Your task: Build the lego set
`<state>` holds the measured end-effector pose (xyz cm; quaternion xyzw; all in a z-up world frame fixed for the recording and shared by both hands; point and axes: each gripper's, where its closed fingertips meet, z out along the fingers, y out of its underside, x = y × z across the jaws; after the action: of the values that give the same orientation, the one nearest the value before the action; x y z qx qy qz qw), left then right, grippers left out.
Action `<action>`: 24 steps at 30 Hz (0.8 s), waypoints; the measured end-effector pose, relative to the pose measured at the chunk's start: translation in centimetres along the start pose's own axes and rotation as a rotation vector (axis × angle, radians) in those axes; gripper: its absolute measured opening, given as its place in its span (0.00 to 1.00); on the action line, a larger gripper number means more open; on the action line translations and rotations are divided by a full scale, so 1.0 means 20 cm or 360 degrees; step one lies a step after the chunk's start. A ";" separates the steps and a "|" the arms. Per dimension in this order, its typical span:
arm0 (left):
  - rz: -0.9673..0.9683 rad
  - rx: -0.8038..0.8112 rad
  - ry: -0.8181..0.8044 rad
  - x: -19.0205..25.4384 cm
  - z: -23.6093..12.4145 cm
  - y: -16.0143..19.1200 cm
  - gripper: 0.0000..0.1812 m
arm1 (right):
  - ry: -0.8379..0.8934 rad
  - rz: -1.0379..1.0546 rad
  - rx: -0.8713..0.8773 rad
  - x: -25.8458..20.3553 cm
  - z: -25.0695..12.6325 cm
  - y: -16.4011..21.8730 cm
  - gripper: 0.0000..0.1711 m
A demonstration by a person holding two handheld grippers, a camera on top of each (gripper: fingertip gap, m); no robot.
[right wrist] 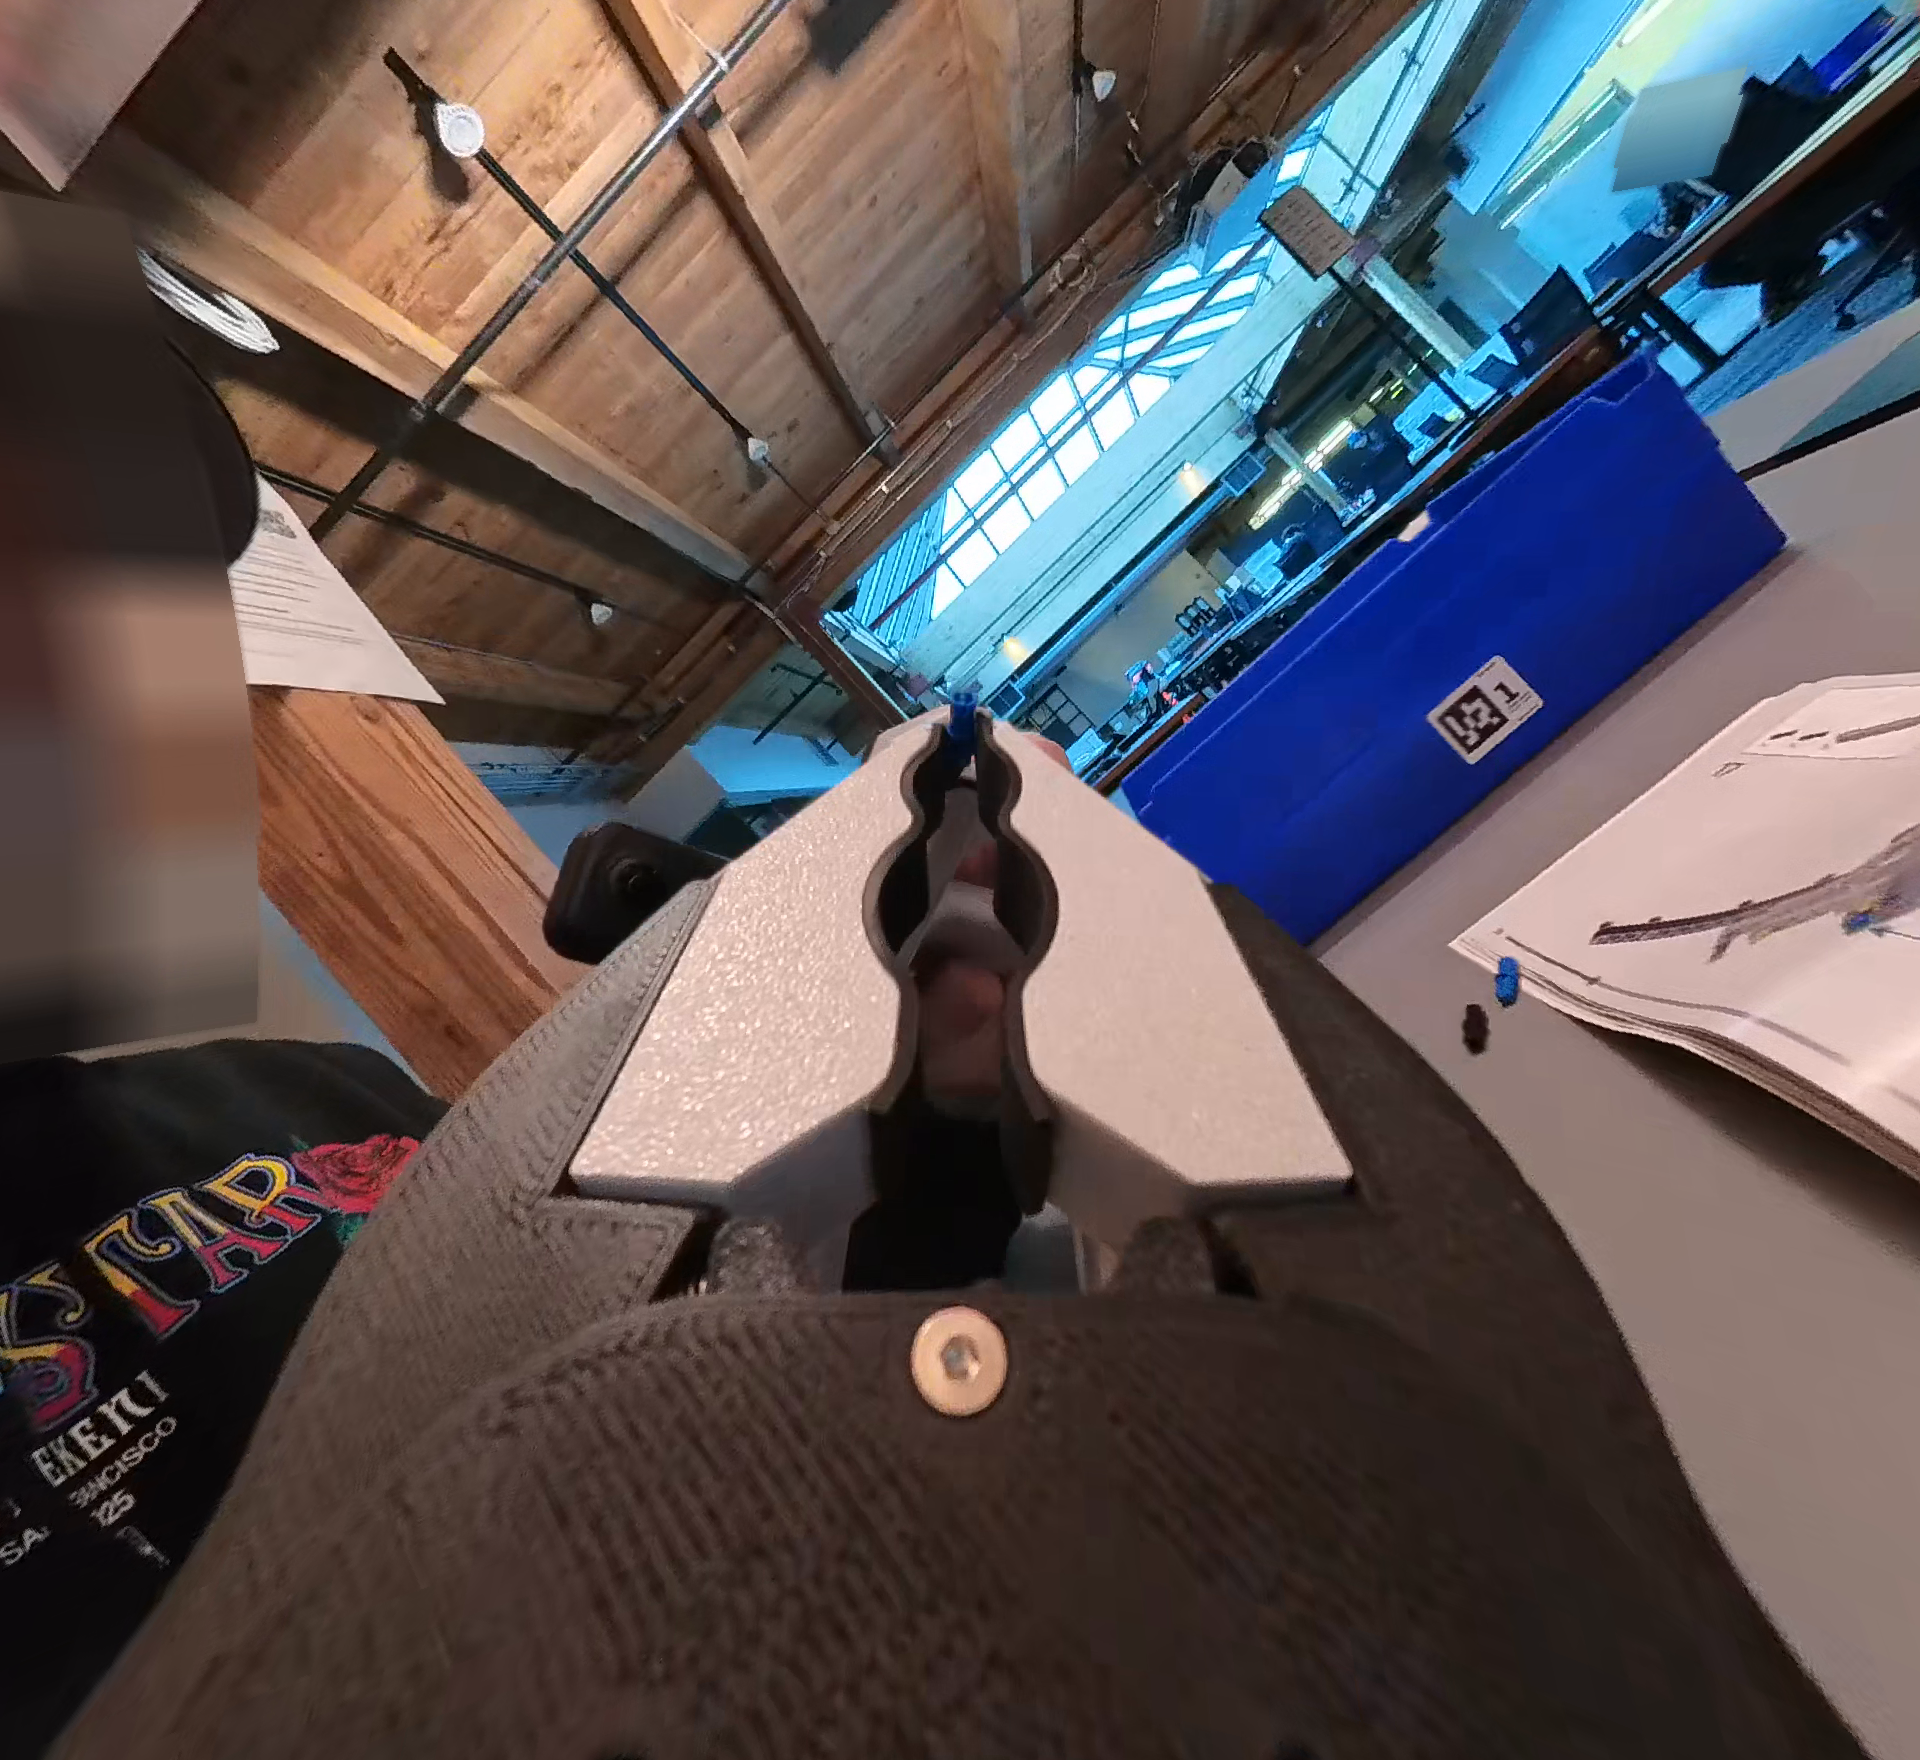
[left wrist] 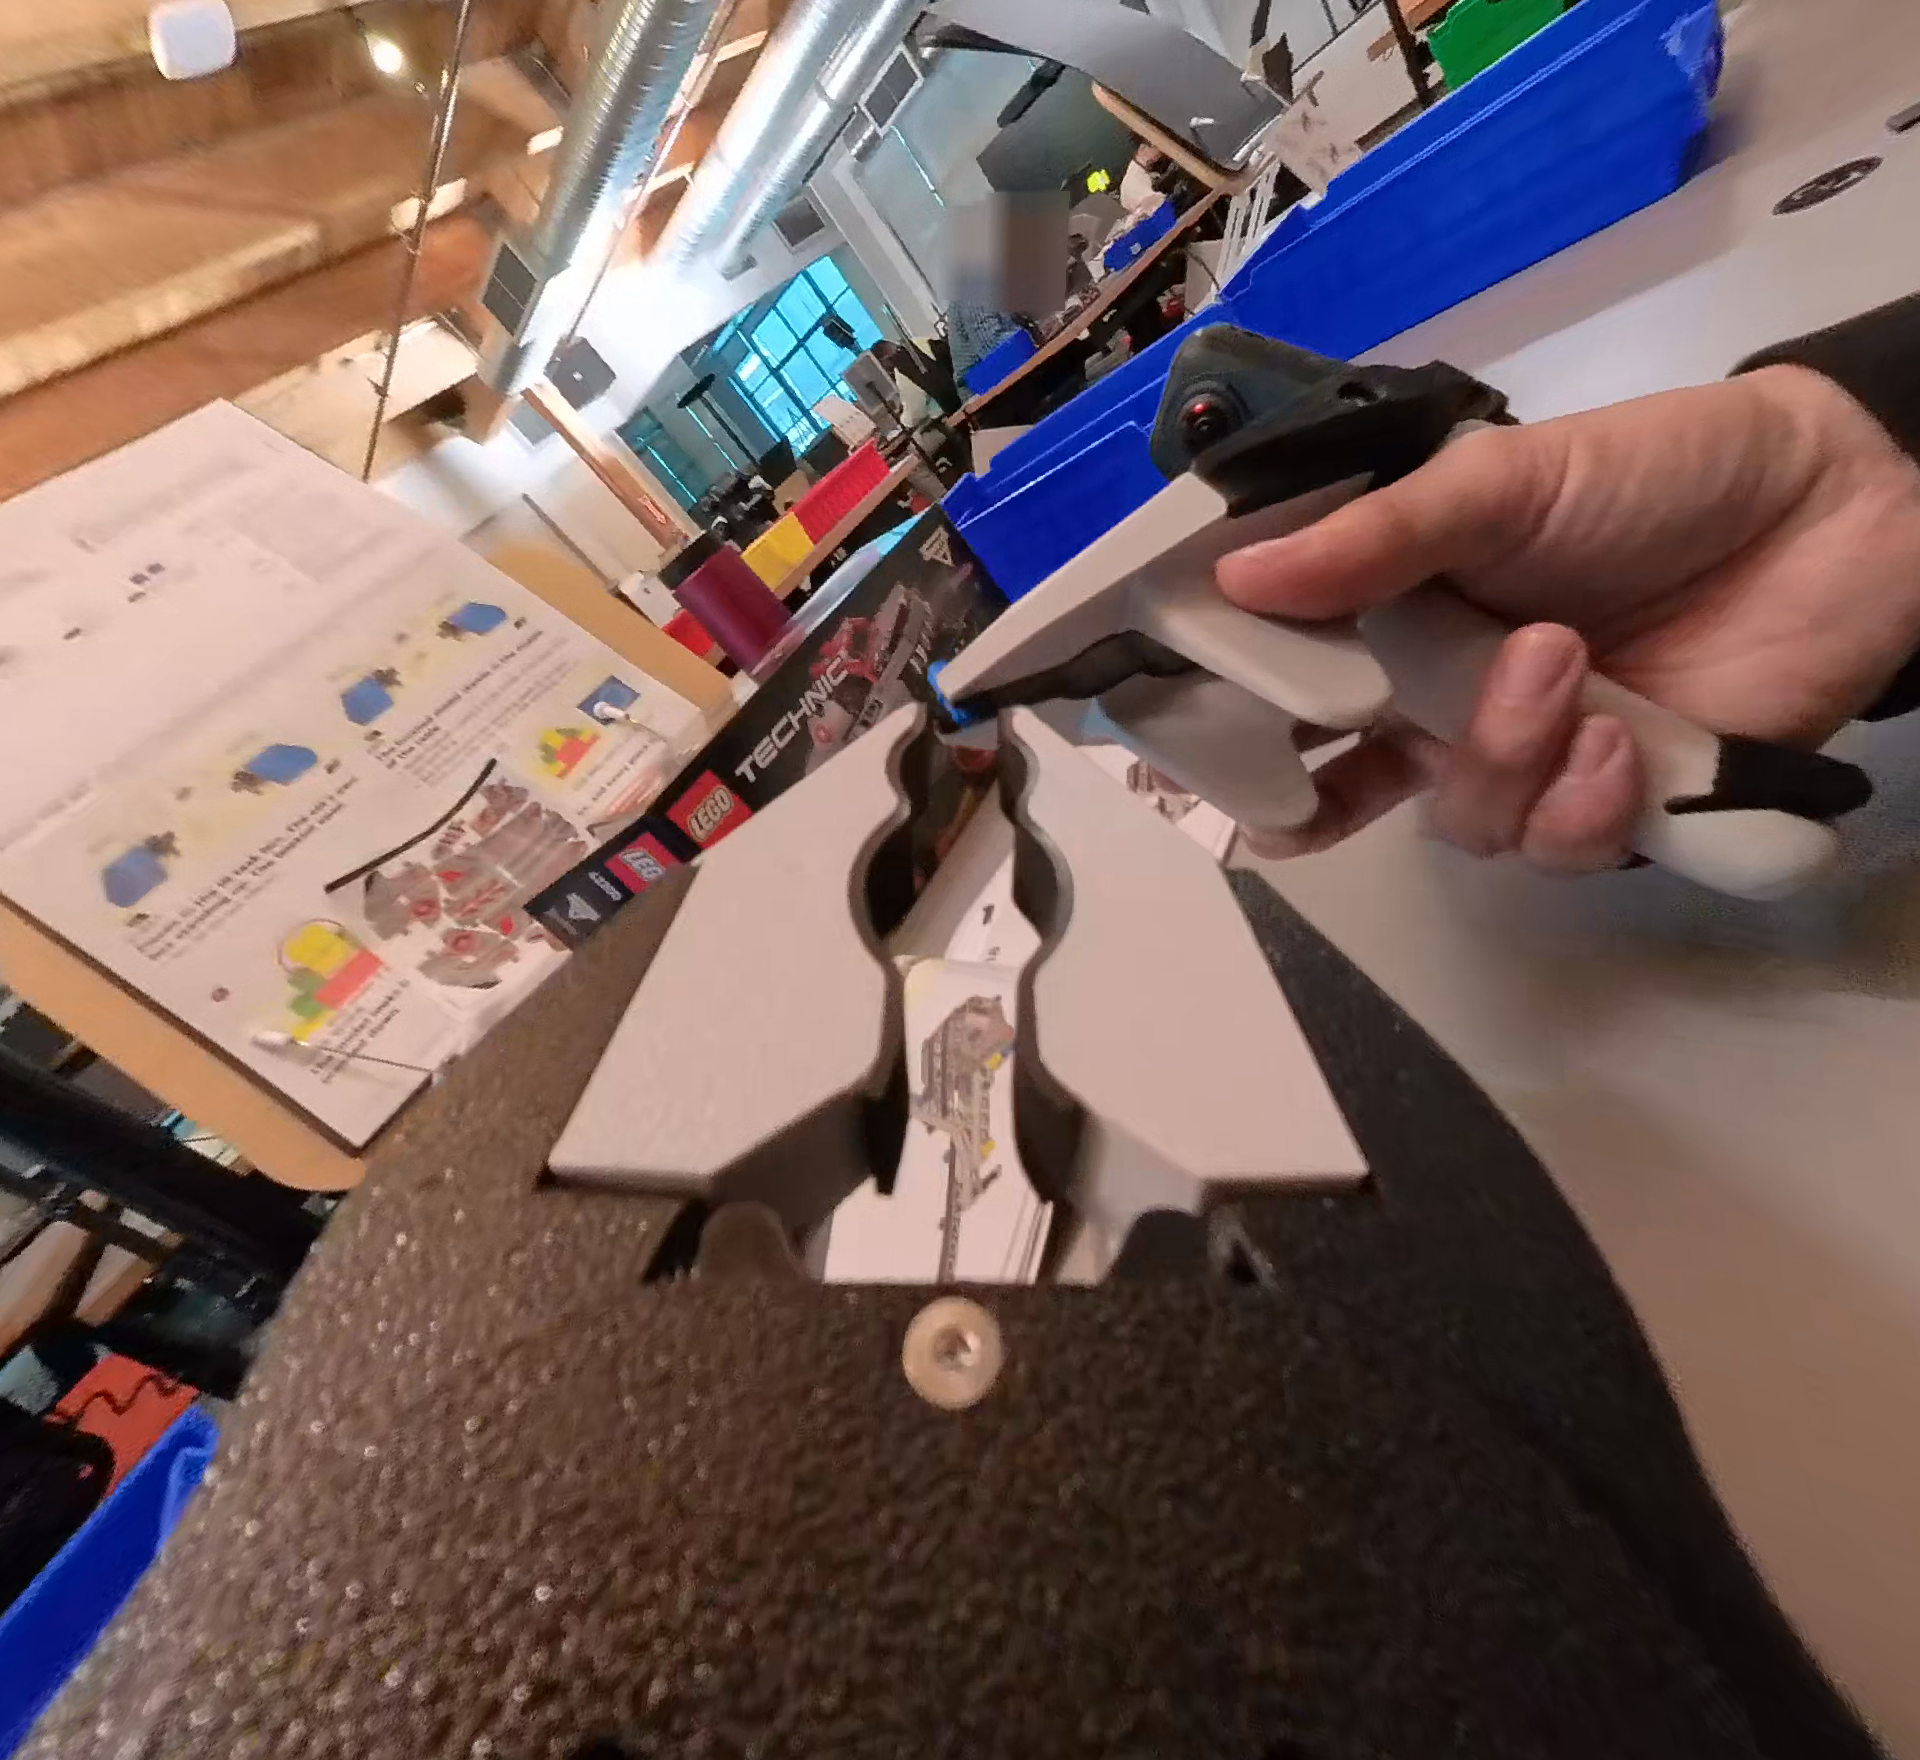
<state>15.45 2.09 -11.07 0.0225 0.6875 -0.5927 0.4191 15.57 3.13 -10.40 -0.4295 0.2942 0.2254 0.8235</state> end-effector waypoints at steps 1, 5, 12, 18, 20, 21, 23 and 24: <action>0.0014 0.0004 -0.0021 -0.01 0.00 0.00 0.04 | -0.0004 0.0004 0.0014 -0.01 0.00 0.00 0.02; 0.0043 -0.0026 -0.0015 -0.01 -0.01 0.00 0.01 | 0.0022 -0.0036 -0.0014 0.00 0.00 0.00 0.02; 0.0045 -0.0002 -0.0001 -0.01 -0.02 0.01 0.00 | 0.0102 -0.0232 -0.0149 0.00 -0.01 0.00 0.03; 0.0068 -0.0021 0.0026 -0.01 -0.03 0.03 0.00 | 0.0194 -0.0346 -0.0298 0.03 -0.03 0.01 0.07; 0.0080 -0.0015 0.0052 0.00 -0.03 0.03 0.00 | 0.0190 -0.0380 -0.0352 0.02 -0.02 0.02 0.06; 0.0083 -0.0011 0.0070 0.01 -0.03 0.03 0.00 | 0.0190 -0.0389 -0.0375 0.01 -0.02 0.02 0.04; 0.0100 -0.0003 0.0083 0.01 -0.04 0.03 0.00 | 0.0186 -0.0369 -0.0409 0.01 -0.02 0.03 0.03; 0.0105 0.0002 0.0090 0.02 -0.04 0.03 0.00 | 0.0183 -0.0353 -0.0423 0.00 -0.02 0.03 0.02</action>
<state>15.12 2.75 -11.74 0.0621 0.6977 -0.5780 0.4187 15.10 3.14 -11.03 -0.5765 0.2592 0.1452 0.7612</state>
